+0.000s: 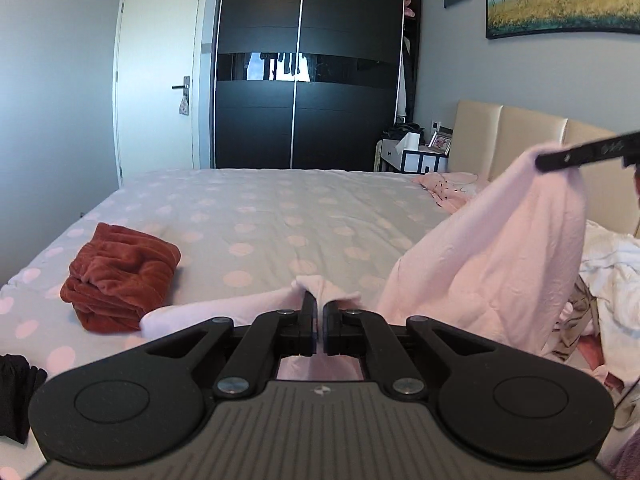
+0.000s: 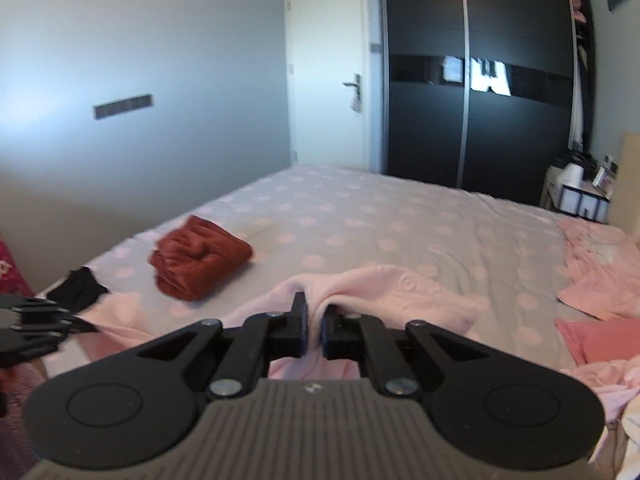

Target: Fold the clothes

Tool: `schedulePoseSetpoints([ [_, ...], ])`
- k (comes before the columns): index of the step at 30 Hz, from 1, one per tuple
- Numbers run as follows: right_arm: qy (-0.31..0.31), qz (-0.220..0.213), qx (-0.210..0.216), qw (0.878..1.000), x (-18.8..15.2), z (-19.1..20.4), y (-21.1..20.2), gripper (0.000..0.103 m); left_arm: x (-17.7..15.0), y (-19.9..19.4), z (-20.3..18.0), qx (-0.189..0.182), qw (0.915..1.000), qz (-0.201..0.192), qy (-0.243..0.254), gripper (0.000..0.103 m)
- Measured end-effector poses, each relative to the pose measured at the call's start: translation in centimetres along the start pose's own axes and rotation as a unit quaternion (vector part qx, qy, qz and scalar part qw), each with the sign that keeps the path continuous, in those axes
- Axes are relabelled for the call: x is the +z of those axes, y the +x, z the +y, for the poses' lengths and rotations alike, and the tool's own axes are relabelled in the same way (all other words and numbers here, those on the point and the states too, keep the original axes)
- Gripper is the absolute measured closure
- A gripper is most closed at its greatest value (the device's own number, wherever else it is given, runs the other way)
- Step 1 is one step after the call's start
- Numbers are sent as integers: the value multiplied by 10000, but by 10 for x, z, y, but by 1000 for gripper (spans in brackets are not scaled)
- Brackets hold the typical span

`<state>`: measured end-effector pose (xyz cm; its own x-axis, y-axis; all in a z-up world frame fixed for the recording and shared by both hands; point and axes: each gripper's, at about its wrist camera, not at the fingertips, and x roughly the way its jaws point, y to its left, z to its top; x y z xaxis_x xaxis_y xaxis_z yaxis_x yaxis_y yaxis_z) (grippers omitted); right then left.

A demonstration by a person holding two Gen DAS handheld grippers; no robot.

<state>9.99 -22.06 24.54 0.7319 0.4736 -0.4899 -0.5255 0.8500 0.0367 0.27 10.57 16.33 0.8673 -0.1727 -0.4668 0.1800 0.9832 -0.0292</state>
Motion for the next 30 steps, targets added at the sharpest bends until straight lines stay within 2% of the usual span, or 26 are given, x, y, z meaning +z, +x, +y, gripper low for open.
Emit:
schedulePoseSetpoints([
  [2, 79, 242, -314, 9992, -9, -12, 22, 95, -6, 10, 4, 140, 9997, 154, 116, 102],
  [5, 235, 668, -707, 9950, -36, -36, 58, 93, -29, 39, 13, 181, 9974, 647, 269, 102],
  [7, 385, 921, -887, 9910, -58, -50, 79, 82, -46, 61, 16, 190, 9945, 945, 422, 102],
  [8, 464, 1045, -975, 9886, -70, -56, 89, 70, -55, 71, 18, 190, 9926, 1095, 483, 101],
  [9, 498, 1160, -1077, 9861, -80, -60, 97, 63, -63, 81, 20, 188, 9906, 1246, 540, 100],
  [10, 494, 1246, -1160, 9842, -89, -62, 103, 63, -71, 88, 22, 201, 9889, 1361, 558, 99],
  [11, 471, 1337, -1184, 9828, -98, -63, 108, 62, -76, 94, 24, 197, 9878, 1446, 543, 96],
  [13, 368, 1431, -1243, 9812, -112, -62, 112, 47, -86, 98, 29, 160, 9861, 1568, 533, 89],
  [14, 286, 1436, -1293, 9807, -119, -61, 113, 35, -90, 98, 30, 139, 9858, 1580, 548, 83],
  [15, 184, 1426, -1342, 9805, -124, -59, 114, 31, -93, 97, 32, 117, 9856, 1592, 562, 78],
  [17, -5, 1380, -1436, 9800, -132, -54, 112, 31, -97, 95, 33, 78, 9855, 1585, 605, 70],
  [18, -64, 1353, -1405, 9808, -134, -51, 109, 31, -97, 93, 33, 61, 9857, 1562, 635, 62],
  [20, -86, 1309, -1046, 9858, -142, -43, 103, 31, -100, 88, 31, -55, 9863, 1486, 710, 55],
  [27, -153, 1465, -15, 9891, -180, 7, 86, 30, -117, 72, 16, -424, 9767, 1635, 1322, 45],
  [30, -182, 1694, 401, 9846, -202, 28, 89, 24, -128, 66, 11, -703, 9674, 1818, 1619, 43],
])
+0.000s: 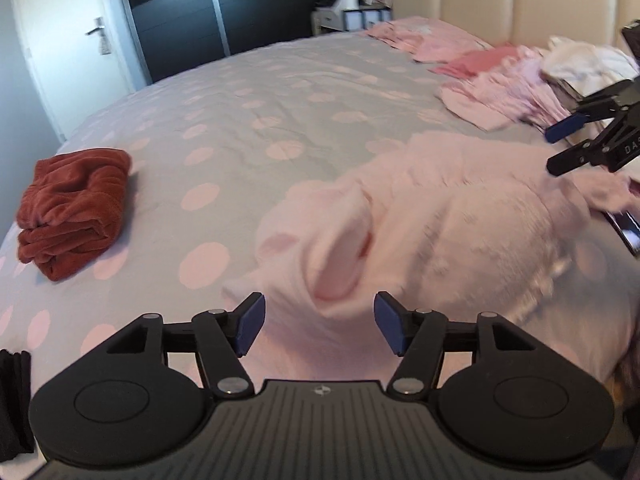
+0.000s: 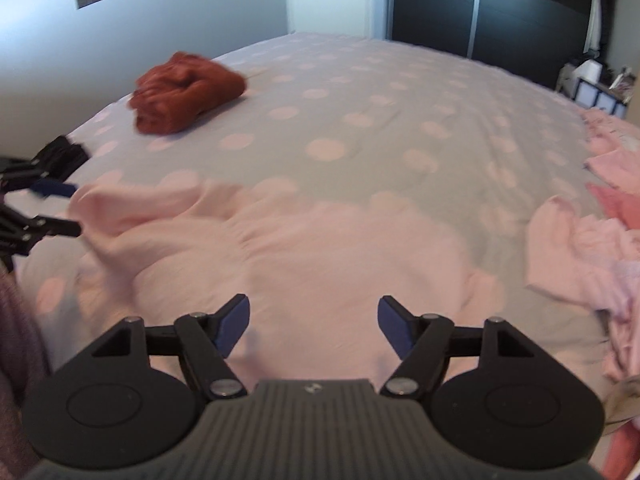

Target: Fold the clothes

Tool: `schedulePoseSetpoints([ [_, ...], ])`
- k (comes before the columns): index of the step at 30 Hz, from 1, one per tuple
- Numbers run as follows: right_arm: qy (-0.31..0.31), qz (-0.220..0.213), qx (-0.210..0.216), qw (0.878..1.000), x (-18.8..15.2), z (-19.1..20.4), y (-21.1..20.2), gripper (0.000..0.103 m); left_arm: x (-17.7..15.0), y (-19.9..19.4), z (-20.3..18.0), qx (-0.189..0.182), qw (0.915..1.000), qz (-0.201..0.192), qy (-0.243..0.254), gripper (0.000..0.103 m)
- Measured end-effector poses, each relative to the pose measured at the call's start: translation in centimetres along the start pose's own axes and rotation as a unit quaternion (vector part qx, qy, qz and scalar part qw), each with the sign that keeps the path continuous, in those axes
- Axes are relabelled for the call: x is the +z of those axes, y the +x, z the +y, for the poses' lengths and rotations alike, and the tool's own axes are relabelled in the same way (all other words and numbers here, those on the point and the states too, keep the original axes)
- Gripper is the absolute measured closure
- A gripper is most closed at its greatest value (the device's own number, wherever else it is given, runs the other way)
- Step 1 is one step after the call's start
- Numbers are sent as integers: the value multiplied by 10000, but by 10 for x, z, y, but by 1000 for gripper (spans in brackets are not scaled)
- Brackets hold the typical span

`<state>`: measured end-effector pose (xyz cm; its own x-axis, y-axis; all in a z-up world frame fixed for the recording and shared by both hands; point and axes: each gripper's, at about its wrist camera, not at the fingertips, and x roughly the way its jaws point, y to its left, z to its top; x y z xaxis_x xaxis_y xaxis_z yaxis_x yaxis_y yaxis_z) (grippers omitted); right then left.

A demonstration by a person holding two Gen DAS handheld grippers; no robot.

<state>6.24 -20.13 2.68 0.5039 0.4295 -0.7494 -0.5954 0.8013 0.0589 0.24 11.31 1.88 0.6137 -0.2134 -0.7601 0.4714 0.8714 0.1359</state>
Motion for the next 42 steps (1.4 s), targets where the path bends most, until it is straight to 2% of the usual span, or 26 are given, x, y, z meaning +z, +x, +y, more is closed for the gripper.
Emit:
schedulePoseSetpoints([
  [2, -108, 228, 132, 9996, -13, 12, 11, 20, -9, 1, -7, -41, 9995, 115, 304, 43],
  [4, -269, 441, 126, 9986, -24, 20, 23, 20, -17, 2, -12, -32, 9984, 159, 538, 43],
  [5, -317, 539, 78, 9980, -28, 21, 29, 27, -20, 2, -13, -52, 9978, 205, 626, 43],
  [6, -322, 655, 61, 9973, -29, 22, 35, 52, -23, 3, -14, -56, 9973, 244, 692, 43],
  [7, -313, 774, 57, 9965, -30, 21, 41, 65, -25, 5, -14, -55, 9968, 279, 748, 43],
  [8, -291, 831, 25, 9961, -29, 20, 44, 84, -26, 6, -14, -43, 9966, 261, 777, 43],
  [9, -279, 842, 3, 9961, -28, 18, 47, 89, -27, 6, -14, -39, 9964, 215, 814, 43],
  [12, -165, 721, 46, 9973, -12, 8, 47, 94, -29, 8, -16, -191, 9945, 223, 1009, 43],
  [15, -135, 534, -149, 9984, 14, -7, 45, 99, -30, 11, -20, -293, 9904, 180, 1339, 43],
  [17, -74, 404, -319, 9986, 34, -21, 46, 99, -27, 15, -24, -344, 9866, 98, 1594, 43],
  [19, -13, 300, -536, 9981, 55, -36, 50, 100, -25, 18, -29, -410, 9815, 4, 1870, 43],
  [22, 4, 154, -984, 9950, 85, -57, 60, 101, -22, 26, -40, -530, 9679, -45, 2456, 43],
  [26, 64, -71, -1545, 9880, 119, -82, 77, 101, -21, 39, -60, -553, 9408, -89, 3344, 43],
  [29, 214, 59, -1495, 9885, 133, -96, 93, 100, -26, 47, -85, -511, 9091, -235, 4128, 43],
  [31, 303, 195, -1377, 9898, 134, -101, 100, 92, -30, 54, -104, -452, 8870, -312, 4584, 43],
  [33, 370, 164, -1340, 9902, 129, -102, 100, 68, -34, 60, -118, -477, 8671, -347, 4947, 43],
  [34, 403, 87, -1337, 9902, 126, -102, 96, 64, -36, 64, -123, -522, 8585, -353, 5089, 43],
  [36, 481, -82, -1341, 9898, 119, -103, 85, 59, -41, 68, -133, -621, 8419, -364, 5348, 43],
  [38, 563, -269, -1328, 9892, 111, -104, 70, 57, -49, 73, -143, -600, 8217, -379, 5655, 44],
  [40, 649, -409, -1300, 9885, 102, -105, 56, 55, -57, 79, -151, -593, 7998, -366, 5962, 50],
  [42, 730, -511, -1242, 9882, 90, -106, 41, 53, -62, 86, -158, -612, 7825, -311, 6189, 58],
])
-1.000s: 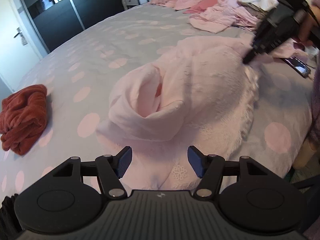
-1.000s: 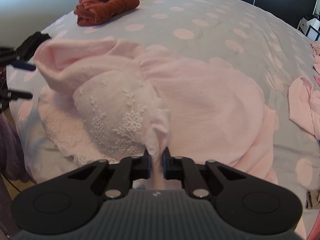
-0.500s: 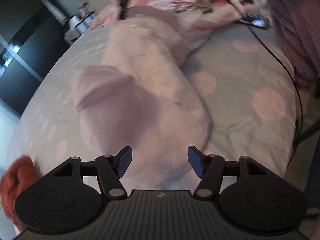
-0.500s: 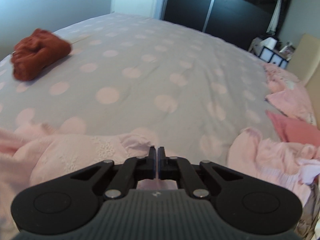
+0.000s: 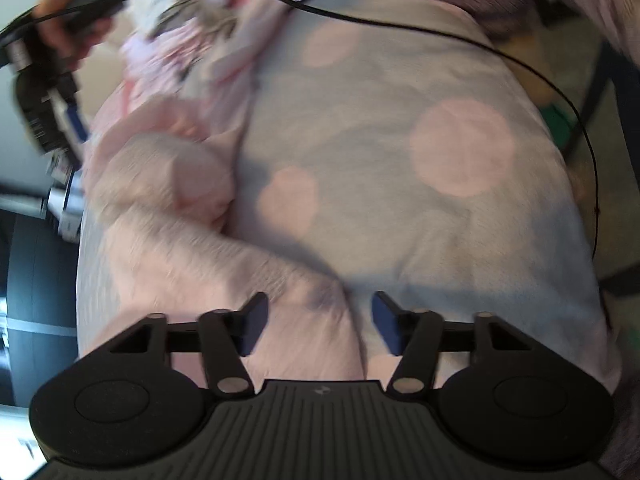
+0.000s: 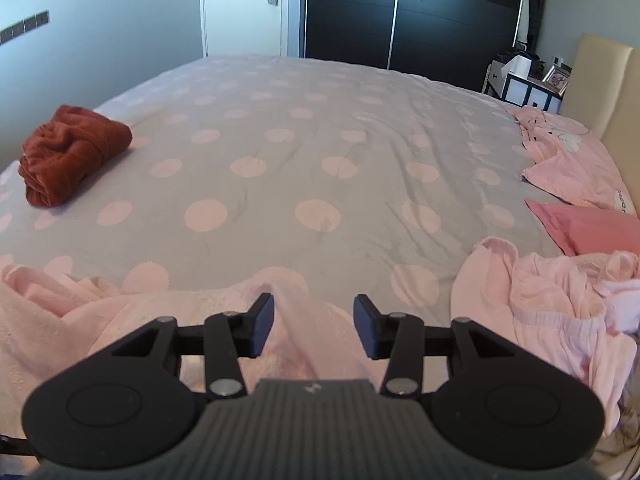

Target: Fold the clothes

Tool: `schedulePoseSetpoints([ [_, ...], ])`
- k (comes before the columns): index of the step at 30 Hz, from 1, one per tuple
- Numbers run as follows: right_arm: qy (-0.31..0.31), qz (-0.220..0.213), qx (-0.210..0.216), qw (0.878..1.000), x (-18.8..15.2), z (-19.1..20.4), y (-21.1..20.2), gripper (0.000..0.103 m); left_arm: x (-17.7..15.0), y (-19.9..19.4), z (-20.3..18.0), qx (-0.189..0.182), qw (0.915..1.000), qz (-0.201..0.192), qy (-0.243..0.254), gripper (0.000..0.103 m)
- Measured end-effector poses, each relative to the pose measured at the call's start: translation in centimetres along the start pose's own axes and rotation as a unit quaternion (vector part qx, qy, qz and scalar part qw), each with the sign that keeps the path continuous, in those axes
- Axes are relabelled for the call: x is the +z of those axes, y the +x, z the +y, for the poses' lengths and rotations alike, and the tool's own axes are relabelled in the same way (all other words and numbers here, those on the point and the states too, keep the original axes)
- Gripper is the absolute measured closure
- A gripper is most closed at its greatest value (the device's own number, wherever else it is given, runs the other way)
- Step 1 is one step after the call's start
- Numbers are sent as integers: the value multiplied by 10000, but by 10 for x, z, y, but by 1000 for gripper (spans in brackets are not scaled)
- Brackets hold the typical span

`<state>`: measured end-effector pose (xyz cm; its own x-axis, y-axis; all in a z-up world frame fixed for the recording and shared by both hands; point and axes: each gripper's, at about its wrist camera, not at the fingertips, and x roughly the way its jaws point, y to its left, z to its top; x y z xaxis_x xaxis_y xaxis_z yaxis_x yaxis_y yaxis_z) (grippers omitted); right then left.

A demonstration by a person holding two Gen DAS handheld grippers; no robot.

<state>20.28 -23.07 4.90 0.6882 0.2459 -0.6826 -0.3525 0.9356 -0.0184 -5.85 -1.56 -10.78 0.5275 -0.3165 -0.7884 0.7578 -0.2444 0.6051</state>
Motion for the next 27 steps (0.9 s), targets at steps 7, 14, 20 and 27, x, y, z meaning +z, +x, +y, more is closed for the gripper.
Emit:
schedulePoseSetpoints([
  [7, 117, 29, 300, 9995, -44, -11, -39, 45, 2, 37, -3, 53, 9990, 305, 316, 74],
  [14, 27, 326, 719, 9969, -102, 4, -51, 40, 2, 19, 61, 254, 9935, 273, -1077, 100],
  [20, -152, 915, 895, 9917, -149, 31, -39, 38, -4, -48, 142, 836, 9579, -186, -2741, 100],
  [27, -222, 709, 1175, 9903, -167, 71, -59, 38, -9, -128, 213, 1384, 9016, -674, -4042, 100],
])
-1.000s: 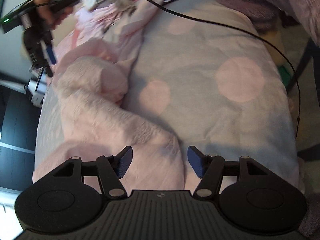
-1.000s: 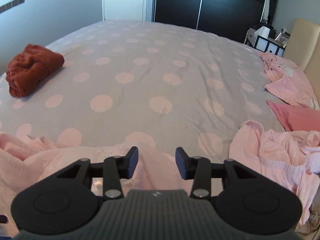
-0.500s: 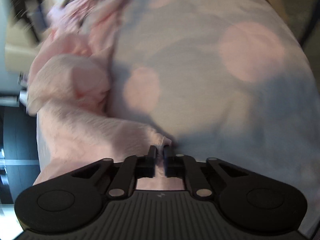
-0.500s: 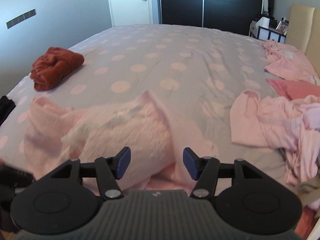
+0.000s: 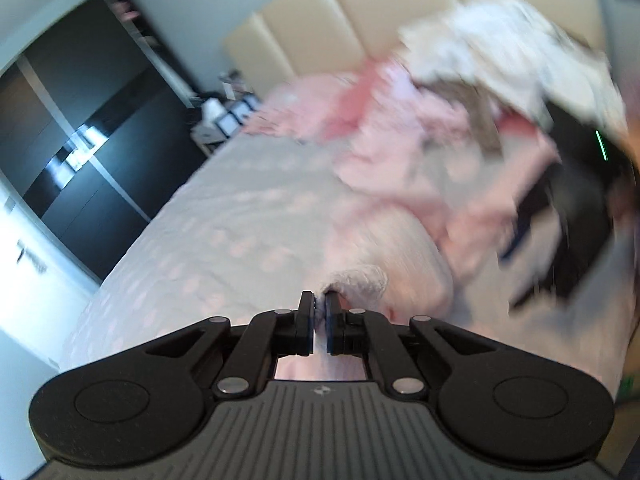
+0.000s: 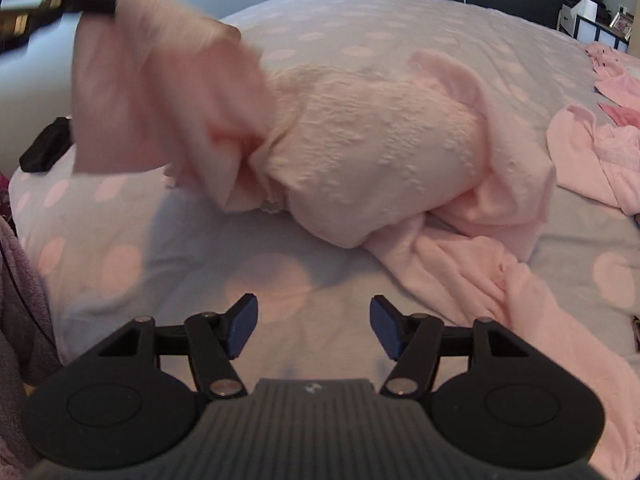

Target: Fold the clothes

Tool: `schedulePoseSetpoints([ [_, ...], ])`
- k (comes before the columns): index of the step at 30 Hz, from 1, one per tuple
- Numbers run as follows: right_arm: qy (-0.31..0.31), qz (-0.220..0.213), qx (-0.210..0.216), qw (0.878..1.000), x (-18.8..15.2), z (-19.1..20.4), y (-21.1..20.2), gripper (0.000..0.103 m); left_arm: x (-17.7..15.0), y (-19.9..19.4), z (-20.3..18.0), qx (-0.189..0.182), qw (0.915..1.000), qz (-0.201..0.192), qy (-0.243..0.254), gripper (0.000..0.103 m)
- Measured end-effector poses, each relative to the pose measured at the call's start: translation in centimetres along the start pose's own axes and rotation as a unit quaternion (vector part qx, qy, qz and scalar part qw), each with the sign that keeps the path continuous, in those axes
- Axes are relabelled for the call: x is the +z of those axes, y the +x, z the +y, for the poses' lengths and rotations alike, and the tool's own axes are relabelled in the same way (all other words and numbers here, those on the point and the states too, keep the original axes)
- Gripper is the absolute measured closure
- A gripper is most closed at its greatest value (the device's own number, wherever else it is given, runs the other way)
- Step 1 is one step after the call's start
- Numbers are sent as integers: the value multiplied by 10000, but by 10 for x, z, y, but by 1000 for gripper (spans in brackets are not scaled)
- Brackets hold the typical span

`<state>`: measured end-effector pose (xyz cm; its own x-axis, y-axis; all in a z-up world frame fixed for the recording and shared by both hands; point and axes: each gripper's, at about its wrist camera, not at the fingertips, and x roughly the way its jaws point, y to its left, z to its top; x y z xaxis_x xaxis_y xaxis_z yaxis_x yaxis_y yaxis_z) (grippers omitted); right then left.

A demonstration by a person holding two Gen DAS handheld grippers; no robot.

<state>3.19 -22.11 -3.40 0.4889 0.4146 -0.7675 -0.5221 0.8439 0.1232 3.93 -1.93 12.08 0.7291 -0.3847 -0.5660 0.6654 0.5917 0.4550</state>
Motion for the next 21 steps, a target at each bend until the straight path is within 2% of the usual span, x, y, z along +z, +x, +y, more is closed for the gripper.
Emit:
schedulePoseSetpoints([
  [4, -85, -346, -222, 9991, 6, 18, -5, 38, 25, -36, 21, 151, 9984, -413, -364, 100],
  [11, 376, -717, -880, 9928, 26, 12, 8, 34, 52, -87, 21, 363, 9949, -843, -406, 100],
  [14, 831, -917, -666, 9901, 35, 4, 5, 36, 53, -102, 18, 462, 9939, -899, -442, 100],
  [16, 945, -987, -531, 9892, 41, 3, 0, 66, 52, -112, 18, 582, 9931, -902, -469, 100],
  [17, 848, -971, -499, 9904, 44, 6, -5, 96, 52, -117, 19, 639, 9925, -902, -513, 100],
  [21, 427, -923, -273, 9944, 53, 11, -38, 100, 48, -141, 28, 889, 9897, -926, -631, 100],
])
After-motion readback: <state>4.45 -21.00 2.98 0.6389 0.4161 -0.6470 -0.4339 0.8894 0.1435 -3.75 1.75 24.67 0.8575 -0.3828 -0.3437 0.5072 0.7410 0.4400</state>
